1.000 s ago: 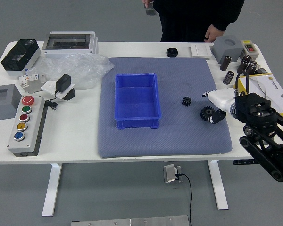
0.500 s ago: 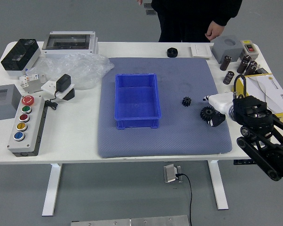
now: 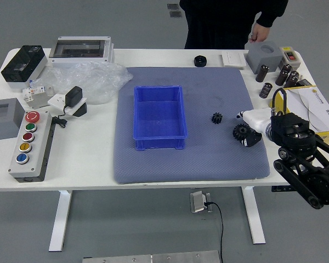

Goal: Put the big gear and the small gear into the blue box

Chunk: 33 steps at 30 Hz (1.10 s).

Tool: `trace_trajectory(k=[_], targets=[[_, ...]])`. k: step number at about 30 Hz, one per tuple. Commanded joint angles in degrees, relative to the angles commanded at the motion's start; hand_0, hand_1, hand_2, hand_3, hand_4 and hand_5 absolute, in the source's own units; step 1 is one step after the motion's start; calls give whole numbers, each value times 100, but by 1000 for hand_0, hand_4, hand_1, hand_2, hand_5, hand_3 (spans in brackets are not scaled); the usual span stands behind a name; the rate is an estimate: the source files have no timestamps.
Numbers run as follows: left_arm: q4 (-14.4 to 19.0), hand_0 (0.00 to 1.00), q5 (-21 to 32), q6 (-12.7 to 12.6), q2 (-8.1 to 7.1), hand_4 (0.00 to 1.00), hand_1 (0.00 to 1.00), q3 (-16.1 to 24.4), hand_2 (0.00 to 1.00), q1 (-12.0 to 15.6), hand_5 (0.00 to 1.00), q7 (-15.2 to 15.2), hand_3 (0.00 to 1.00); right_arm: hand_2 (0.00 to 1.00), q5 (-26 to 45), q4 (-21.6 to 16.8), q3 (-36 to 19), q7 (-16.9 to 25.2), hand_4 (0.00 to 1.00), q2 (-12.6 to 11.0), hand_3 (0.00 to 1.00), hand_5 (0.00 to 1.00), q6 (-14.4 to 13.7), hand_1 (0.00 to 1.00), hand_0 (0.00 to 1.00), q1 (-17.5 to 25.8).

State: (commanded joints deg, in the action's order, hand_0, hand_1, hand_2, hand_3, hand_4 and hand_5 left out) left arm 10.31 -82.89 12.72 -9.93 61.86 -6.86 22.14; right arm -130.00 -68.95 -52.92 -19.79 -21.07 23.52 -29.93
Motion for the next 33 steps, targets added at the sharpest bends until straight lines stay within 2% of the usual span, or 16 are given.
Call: trace_trajectory(k=[5, 6, 11, 12, 17, 18, 23, 24, 29, 30, 33], targets=[[0, 834, 11, -2, 3, 680, 801, -3, 799, -3, 366, -1, 780, 772, 0, 40, 17, -8, 741, 18, 829, 262, -16, 765, 860, -5], [0, 834, 11, -2, 4, 680, 801, -3, 799, -3, 366, 0, 781, 739, 0, 45, 20, -10, 730, 22, 785, 262, -20, 745, 835, -6], [0, 834, 20, -5, 7, 680, 801, -4, 799, -2, 366, 0, 781, 739, 0, 68, 38, -22, 730, 41, 785, 262, -75, 745, 835, -8], [0, 834, 19, -5, 7, 680, 801, -3, 799, -2, 365, 0, 779, 663, 0, 71, 41, -24, 707, 45, 657, 260, -84, 673, 769, -8], [0, 834, 22, -6, 11, 680, 801, -2, 799, 0, 365, 1, 779, 663, 0, 90, 55, -37, 707, 62, 657, 260, -161, 673, 769, -1], [0, 834, 23, -6, 12, 679, 801, -4, 799, 0, 365, 1, 780, 540, 0, 94, 57, -40, 670, 64, 552, 279, -175, 593, 690, 0], [0, 834, 24, -7, 13, 679, 801, -2, 799, -2, 365, 1, 780, 540, 0, 117, 58, -51, 670, 69, 552, 279, -292, 593, 690, 1], [0, 834, 24, -7, 12, 679, 800, -1, 799, -3, 364, 1, 779, 478, 0, 121, 56, -54, 609, 70, 482, 284, -310, 516, 640, 0], [0, 834, 29, -7, 14, 679, 800, -4, 799, -5, 364, 1, 779, 478, 0, 146, 50, -60, 609, 75, 482, 284, -403, 516, 640, -3], [0, 834, 28, -7, 15, 680, 800, -4, 799, -6, 365, 2, 779, 441, 0, 153, 47, -60, 547, 77, 433, 269, -422, 476, 616, -3], [0, 834, 31, -7, 16, 680, 800, -5, 799, -7, 365, 2, 779, 441, 0, 158, 27, -61, 547, 78, 433, 269, -475, 476, 616, -5]])
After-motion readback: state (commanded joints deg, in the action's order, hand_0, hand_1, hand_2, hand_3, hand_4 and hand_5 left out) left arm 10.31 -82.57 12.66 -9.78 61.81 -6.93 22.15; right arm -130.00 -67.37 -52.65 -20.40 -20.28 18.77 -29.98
